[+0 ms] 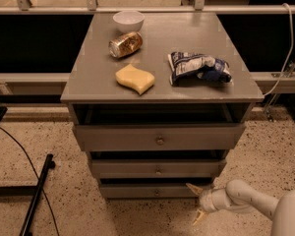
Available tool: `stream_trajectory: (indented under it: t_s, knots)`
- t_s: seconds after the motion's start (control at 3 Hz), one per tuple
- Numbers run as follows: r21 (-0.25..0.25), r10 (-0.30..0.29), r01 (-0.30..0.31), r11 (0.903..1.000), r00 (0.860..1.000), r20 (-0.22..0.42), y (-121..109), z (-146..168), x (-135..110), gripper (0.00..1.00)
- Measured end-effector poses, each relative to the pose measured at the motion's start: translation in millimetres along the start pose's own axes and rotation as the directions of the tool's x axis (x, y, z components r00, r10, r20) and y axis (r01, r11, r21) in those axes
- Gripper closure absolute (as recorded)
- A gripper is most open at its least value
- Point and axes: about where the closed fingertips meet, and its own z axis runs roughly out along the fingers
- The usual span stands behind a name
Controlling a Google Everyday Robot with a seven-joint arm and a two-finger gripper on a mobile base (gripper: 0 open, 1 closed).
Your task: Open bottom drawer
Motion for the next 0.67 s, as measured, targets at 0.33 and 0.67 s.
stream_trajectory:
  t_s: [0.33, 0.67]
  knots:
    - [0.035, 0.016, -0.016, 0.9992, 1.000, -0.006, -15.2, 10.0, 19.9, 0.00]
    - [0.057, 0.022, -0.021, 0.9982, 1.000, -0.016, -34.2, 19.1, 33.1, 0.00]
